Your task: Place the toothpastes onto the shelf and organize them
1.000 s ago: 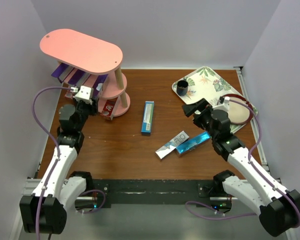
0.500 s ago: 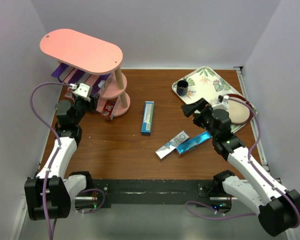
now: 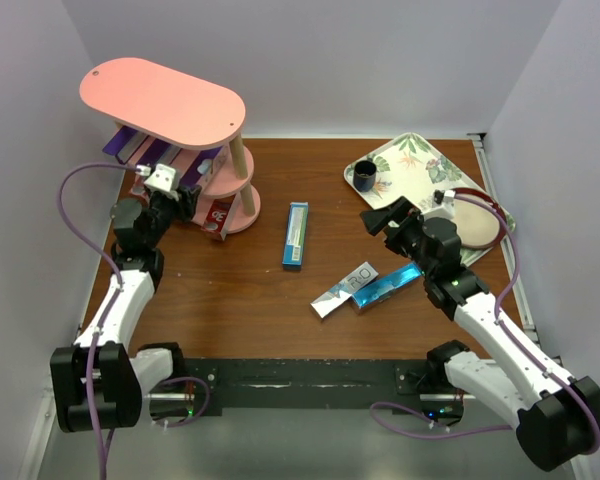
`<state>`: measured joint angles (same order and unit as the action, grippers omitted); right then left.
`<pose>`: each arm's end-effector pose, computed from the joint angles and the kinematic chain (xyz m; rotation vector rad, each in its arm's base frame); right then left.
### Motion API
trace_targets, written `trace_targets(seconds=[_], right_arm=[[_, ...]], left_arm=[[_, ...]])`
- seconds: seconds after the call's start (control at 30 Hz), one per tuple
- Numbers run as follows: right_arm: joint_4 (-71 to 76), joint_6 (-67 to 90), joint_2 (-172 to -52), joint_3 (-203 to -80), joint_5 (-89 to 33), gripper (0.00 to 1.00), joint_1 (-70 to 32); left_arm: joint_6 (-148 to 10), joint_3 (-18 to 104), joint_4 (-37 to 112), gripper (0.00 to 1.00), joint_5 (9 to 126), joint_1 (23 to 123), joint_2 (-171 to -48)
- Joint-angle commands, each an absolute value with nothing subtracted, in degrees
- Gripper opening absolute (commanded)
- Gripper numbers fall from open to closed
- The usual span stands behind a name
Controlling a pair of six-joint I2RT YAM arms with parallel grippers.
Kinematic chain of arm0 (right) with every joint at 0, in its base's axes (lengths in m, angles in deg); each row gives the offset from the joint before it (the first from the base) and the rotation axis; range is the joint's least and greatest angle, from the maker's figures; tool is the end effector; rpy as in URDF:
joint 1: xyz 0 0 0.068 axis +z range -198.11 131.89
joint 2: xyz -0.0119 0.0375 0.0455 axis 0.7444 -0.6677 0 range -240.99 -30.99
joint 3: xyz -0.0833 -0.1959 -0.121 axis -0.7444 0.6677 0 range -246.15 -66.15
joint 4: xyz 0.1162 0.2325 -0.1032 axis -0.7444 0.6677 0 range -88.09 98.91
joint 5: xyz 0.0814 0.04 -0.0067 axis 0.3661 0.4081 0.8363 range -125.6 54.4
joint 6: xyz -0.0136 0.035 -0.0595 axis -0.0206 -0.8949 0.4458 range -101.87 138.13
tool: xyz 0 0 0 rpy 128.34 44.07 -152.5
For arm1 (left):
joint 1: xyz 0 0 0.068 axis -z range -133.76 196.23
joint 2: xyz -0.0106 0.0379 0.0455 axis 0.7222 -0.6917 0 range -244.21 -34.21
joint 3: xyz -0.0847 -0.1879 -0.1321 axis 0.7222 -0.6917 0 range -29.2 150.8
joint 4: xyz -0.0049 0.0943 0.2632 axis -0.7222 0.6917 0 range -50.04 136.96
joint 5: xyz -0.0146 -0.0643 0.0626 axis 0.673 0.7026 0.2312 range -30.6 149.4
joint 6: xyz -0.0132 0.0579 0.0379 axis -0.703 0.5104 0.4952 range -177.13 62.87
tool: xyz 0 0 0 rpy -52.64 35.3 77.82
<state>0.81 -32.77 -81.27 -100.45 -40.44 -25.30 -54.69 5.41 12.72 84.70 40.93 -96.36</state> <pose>0.2484 0.0991 0.2455 0.5233 1.8371 0.8161 0.2994 0.0030 0.2515 0.3057 1.5508 -0.2419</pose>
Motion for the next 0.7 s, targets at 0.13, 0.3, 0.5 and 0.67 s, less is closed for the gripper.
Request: trace_targets(seconds=[0.13, 0.3, 0.5, 0.67], right_arm=[[-0.72, -31.62, -81.35, -100.69, -39.03, 0.99, -25.52], [-0.81, -32.06, -81.43, -100.51, -38.50, 0.99, -25.52], [-0.11, -31.89, -80.91, -101.04, -38.33, 0.99, -25.52], [0.60, -31.97, -80.64, -101.57, -38.24, 0.98, -25.52]], left_arm=[[-56.69, 5.87, 7.71, 0.49, 86.56, 40.43, -98.37], [-59.85, 4.20, 4.02, 0.51, 85.94, 40.35, -98.80], [-60.82, 4.29, 4.81, 0.56, 86.04, 40.43, -98.28], [-61.43, 3.76, 5.24, 0.71, 85.51, 40.52, -96.52]])
